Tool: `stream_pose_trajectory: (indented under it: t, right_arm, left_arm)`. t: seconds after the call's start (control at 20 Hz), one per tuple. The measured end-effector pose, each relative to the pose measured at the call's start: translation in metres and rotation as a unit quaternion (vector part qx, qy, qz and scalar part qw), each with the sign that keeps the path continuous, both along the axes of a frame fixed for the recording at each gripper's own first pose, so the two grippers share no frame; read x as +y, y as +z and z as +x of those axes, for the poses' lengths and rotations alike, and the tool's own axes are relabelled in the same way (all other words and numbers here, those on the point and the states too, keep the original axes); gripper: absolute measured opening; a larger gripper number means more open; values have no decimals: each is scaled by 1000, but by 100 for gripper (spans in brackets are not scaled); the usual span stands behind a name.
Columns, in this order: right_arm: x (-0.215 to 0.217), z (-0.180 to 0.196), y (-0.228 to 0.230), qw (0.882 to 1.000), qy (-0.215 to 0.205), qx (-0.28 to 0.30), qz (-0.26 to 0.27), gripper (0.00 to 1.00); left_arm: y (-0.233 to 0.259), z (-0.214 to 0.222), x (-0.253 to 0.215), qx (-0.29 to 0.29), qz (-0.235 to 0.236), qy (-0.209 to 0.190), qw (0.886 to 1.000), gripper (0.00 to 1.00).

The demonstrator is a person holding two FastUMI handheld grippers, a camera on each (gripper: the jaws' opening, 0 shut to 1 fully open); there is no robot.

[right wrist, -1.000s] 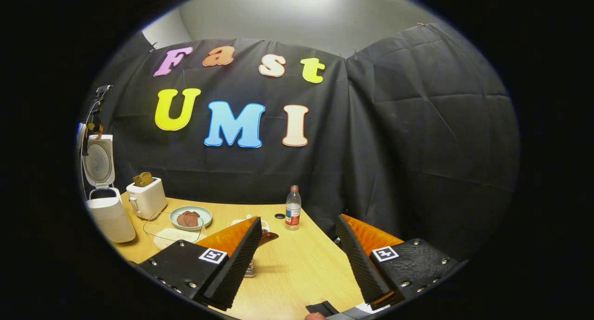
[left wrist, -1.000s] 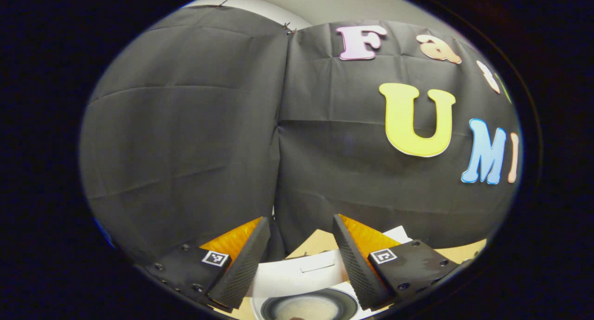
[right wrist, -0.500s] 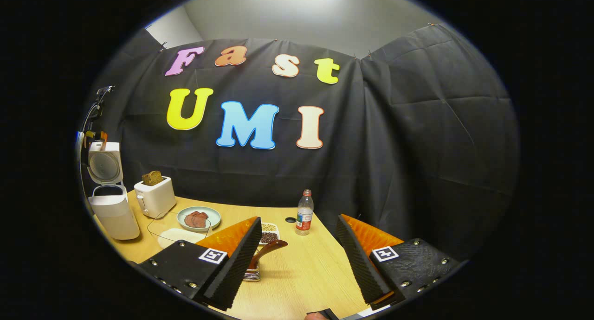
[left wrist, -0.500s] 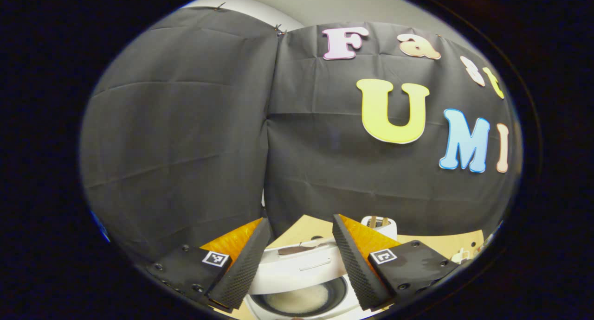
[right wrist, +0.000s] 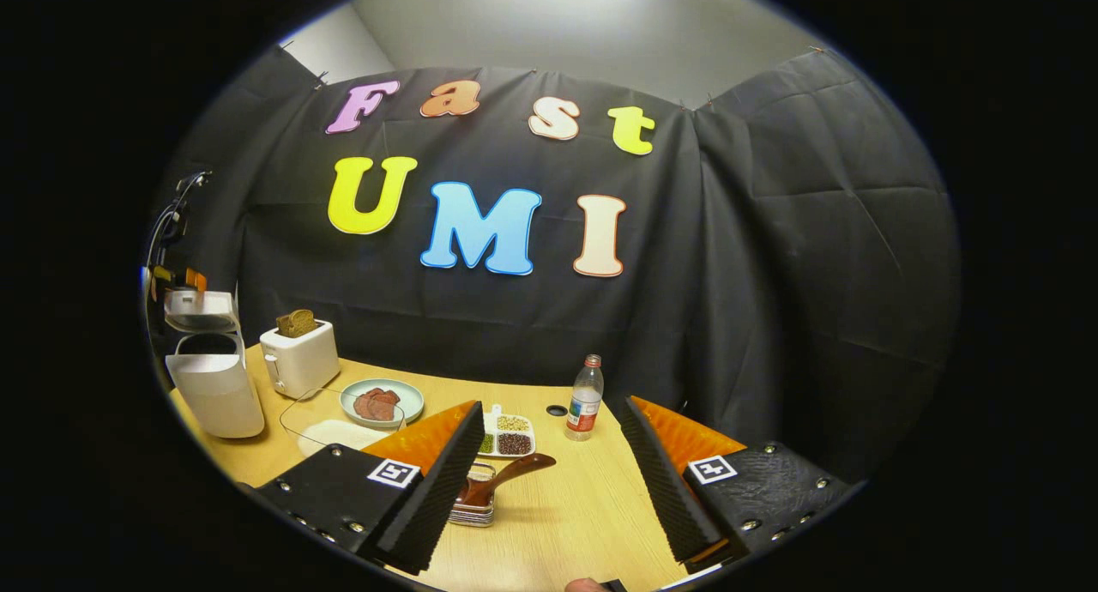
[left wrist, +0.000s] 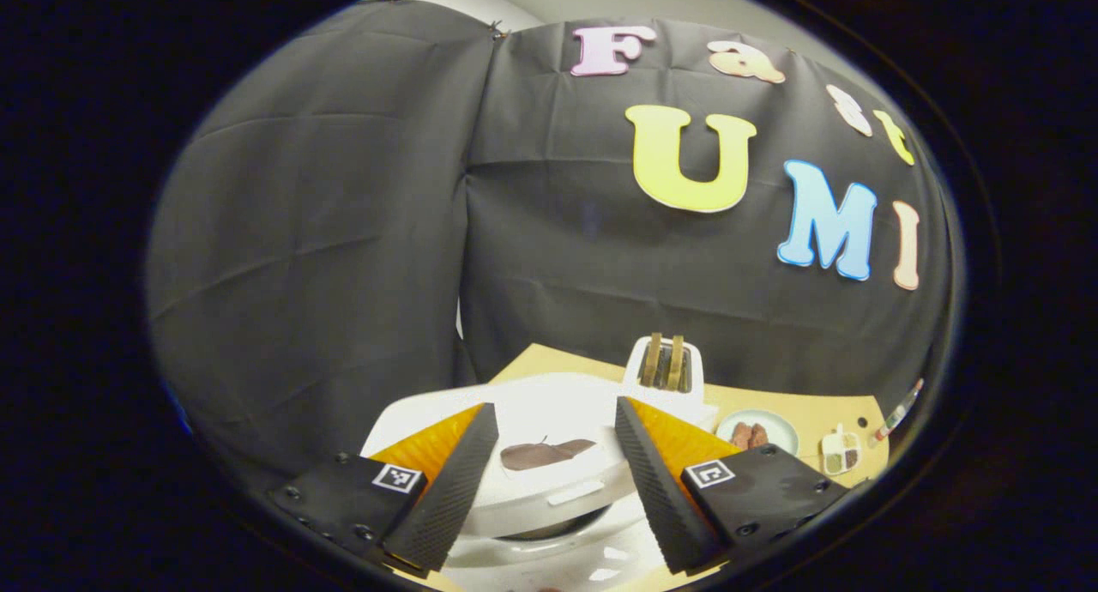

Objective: Close the left gripper, press the button to open the rice cooker; take a wooden spoon from the chopstick holder with the right hand, scoop a spoonful of rice and pour it into the rice cooker, then put the wooden spoon back into the chopstick holder.

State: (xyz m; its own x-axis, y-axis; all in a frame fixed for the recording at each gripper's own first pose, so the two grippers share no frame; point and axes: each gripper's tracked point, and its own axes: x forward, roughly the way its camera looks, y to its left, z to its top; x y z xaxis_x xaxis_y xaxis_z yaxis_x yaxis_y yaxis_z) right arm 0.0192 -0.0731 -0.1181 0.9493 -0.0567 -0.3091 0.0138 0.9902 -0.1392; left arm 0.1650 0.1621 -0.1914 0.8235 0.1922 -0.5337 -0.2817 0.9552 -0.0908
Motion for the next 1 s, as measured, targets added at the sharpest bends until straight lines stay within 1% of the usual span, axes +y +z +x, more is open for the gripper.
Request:
stream_pose_trajectory:
  t: [0.05,0.1,0.15,0.2,0.25,0.3,0.35,0.4,0.45,0.5,0.6,0.65,0.7,0.75,0.8,0.85,1.0]
  right_arm:
    - [2,1,0,1000,2,0,0,98]
    - [3,2,-1,1000,4,1,-1,98]
    - [4,3,-2,1000,6,1,-3,98]
    - [5,3,-3,1000,8,0,-5,98]
    - [6,3,-3,1000,8,1,-5,98]
    - [6,3,-3,1000,8,1,-5,98]
    - [7,3,-2,1000,8,1,-4,98]
    - [8,3,-4,1000,8,1,-2,98]
    - [8,4,-4,1000,7,1,-2,98]
    - [8,3,-3,1000,7,0,-2,98]
    - [7,2,-3,1000,6,-1,-4,98]
    - [6,2,-2,1000,5,-2,-4,98]
    - [5,1,-3,1000,3,-2,-4,98]
    - [5,1,-3,1000,2,-1,-3,98]
    - [4,0,-4,1000,1,0,-3,98]
    - [3,-1,-4,1000,0,1,-2,98]
    - [3,-3,-7,1000,-1,3,-4,98]
  left_arm:
    - [-9,-6,-3,6,-1,-2,1000,93]
    - [-13,-13,-6,10,-1,-4,1000,92]
    - [-20,-18,-9,14,2,-7,1000,100]
    - [-23,-21,-10,14,4,-10,1000,100]
    - [-26,-23,-13,14,6,-12,1000,97]
    - [-29,-26,-14,13,7,-14,1000,100]
    - [-33,-29,-15,15,8,-16,1000,92]
    - [-38,-31,-16,19,9,-18,1000,100]
    - [-43,-33,-19,25,10,-21,999,96]
    - [-48,-35,-20,29,13,-25,999,100]
    - [-53,-37,-21,34,18,-32,999,100]
    - [-54,-38,-23,36,18,-33,999,92]
    - [-58,-38,-23,40,17,-34,998,96]
    - [-64,-41,-24,48,16,-36,998,96]
    - [-69,-43,-26,58,18,-41,997,100]
    - [-72,-44,-29,60,25,-46,997,96]
    - [-72,-46,-30,59,33,-55,996,98]
